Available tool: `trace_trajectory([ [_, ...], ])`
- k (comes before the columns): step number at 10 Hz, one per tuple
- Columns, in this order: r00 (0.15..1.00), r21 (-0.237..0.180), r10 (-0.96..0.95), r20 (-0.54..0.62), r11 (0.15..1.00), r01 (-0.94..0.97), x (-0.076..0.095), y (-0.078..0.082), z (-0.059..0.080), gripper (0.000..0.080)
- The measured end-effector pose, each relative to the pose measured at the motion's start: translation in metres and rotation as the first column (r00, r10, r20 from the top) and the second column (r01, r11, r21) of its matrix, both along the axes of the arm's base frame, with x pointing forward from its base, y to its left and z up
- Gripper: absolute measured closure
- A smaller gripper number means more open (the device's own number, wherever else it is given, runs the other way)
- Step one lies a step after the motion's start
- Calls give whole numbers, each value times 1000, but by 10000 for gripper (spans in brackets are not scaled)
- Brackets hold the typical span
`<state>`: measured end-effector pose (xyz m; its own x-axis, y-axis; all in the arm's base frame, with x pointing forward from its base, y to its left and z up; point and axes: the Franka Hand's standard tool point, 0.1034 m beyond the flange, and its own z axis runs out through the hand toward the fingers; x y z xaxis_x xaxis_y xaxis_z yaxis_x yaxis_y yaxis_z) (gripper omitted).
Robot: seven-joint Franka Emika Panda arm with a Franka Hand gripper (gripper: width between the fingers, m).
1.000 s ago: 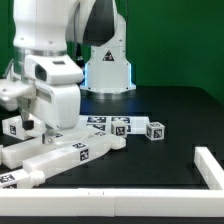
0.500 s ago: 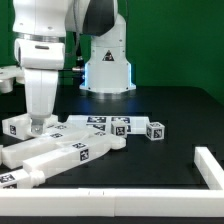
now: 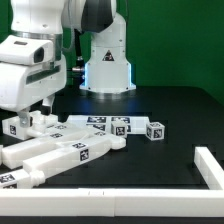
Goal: Assemble chair
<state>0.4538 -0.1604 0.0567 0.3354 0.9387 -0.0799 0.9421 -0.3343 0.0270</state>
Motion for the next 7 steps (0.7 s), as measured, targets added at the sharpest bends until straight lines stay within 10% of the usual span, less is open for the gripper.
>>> trace_trajectory([
  [3,995,7,-97,4,995,97,-3,-1,-1,150],
  [7,966,36,-258,20,966,257,-51,-9,-1,150],
])
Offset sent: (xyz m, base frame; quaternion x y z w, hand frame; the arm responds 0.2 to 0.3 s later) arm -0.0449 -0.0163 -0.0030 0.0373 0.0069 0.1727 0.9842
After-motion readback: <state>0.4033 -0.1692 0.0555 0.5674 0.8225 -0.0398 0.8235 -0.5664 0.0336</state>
